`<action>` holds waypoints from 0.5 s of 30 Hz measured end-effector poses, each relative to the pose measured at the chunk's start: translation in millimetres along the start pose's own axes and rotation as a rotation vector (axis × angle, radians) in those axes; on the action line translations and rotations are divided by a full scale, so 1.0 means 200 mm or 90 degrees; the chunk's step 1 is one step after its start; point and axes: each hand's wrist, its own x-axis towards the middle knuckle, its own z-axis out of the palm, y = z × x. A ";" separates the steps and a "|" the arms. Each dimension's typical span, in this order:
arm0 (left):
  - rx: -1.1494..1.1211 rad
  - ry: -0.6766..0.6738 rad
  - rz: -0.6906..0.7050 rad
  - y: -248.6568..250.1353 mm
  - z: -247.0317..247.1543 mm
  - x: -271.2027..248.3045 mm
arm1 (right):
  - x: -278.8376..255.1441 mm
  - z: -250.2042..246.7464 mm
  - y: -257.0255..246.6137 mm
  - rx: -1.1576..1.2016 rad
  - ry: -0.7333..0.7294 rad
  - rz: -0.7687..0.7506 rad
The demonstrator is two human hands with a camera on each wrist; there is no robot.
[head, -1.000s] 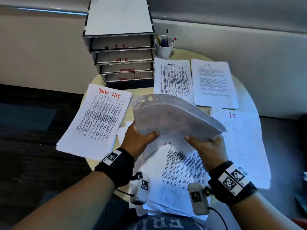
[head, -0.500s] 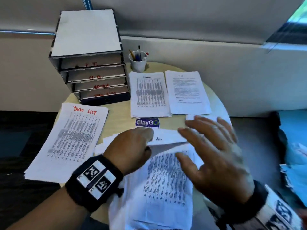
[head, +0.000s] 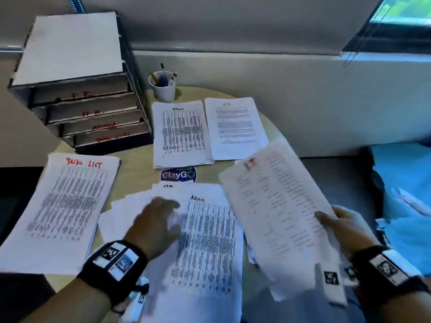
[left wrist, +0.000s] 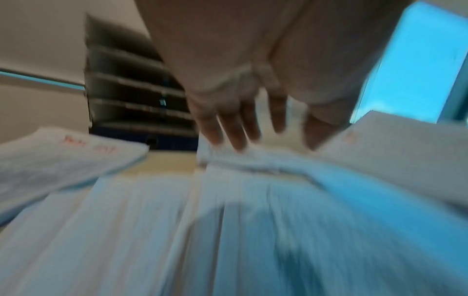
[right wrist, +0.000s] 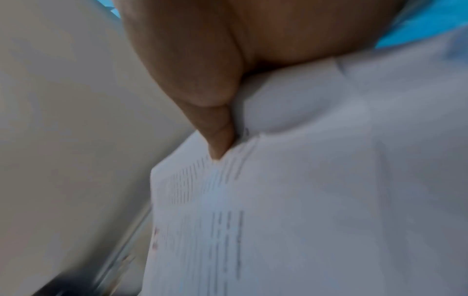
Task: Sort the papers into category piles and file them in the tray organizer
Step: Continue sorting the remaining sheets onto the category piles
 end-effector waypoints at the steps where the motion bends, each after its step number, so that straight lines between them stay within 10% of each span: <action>1: 0.041 -0.121 0.002 -0.03 0.10 -0.01 | 0.06 0.00 0.07 0.040 0.014 0.038; 4: 0.123 -0.286 -0.033 -0.10 0.33 -0.06 | 0.24 0.06 0.24 0.078 0.040 0.106; 9: 0.158 -0.260 -0.093 -0.21 0.45 -0.16 | 0.41 0.19 0.38 0.018 0.031 0.174; 15: 0.156 -0.263 -0.101 -0.26 0.45 -0.20 | 0.30 0.21 0.26 -0.351 0.196 -0.008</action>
